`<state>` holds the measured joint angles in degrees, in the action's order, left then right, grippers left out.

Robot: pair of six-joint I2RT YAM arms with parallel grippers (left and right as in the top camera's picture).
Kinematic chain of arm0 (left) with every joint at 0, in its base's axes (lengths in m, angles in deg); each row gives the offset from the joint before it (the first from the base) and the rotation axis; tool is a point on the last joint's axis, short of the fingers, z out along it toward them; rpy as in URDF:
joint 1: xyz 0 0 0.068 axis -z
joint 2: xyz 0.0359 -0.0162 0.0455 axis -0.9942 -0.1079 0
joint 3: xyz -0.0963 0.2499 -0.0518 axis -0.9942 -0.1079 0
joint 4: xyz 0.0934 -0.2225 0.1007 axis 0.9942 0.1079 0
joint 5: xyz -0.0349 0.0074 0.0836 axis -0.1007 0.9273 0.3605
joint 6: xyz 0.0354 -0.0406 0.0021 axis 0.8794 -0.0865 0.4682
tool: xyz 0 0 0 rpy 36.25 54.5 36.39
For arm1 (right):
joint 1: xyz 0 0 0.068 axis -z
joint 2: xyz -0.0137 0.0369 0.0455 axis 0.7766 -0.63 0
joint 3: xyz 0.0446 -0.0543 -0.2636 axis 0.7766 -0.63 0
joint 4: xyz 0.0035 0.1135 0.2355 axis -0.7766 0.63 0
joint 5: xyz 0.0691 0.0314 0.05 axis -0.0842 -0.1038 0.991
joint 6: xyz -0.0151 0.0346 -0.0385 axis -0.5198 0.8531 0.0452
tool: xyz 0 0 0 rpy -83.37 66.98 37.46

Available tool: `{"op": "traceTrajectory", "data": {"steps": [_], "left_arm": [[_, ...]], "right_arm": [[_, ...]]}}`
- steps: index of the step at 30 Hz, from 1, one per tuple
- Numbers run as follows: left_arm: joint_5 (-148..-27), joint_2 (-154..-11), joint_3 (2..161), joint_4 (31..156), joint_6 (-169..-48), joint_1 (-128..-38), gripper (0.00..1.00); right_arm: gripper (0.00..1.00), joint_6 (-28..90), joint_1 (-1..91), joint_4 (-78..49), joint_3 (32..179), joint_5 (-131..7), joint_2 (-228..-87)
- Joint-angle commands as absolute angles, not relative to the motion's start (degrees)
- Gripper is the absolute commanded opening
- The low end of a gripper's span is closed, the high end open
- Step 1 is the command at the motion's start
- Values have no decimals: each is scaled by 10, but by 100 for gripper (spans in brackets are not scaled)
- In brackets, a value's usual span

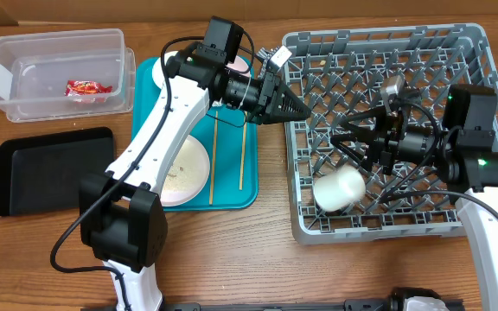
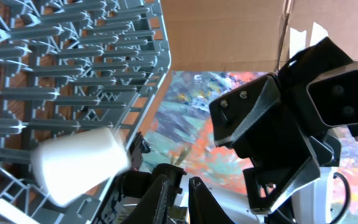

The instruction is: Sort waste into correct bins and load items into the dishwasher

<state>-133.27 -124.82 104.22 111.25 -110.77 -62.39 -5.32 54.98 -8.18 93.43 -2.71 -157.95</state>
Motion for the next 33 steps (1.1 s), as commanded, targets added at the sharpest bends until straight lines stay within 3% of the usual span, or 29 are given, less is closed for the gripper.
{"op": "traceTrajectory", "data": {"steps": [1, 12, 15, 16, 24, 29, 33], "left_arm": [[-1296, -1239, 1052, 1114, -1106, -617, 16], [-1212, -1239, 1052, 1121, -1101, -616, 20], [-1185, -1239, 1052, 1140, -1092, -618, 24], [-1163, -1239, 1052, 1152, -1085, -619, 26], [-938, -1236, 1052, 1234, -1065, -642, 42], [-810, -1232, 1052, 1261, -1066, -671, 43], [-724, -1232, 1052, 1270, -1066, -698, 45]], "right_arm": [[60, -53, 548, -80, 948, -26, -1579], [64, -47, 548, -66, 948, -54, -1579], [72, -14, 548, -52, 948, -105, -1579], [75, -5, 548, -45, 948, -128, -1579], [75, 72, 548, 27, 948, -370, -1579], [79, 164, 548, 85, 948, -577, -1571], [81, 198, 548, 108, 948, -635, -1551]]}}
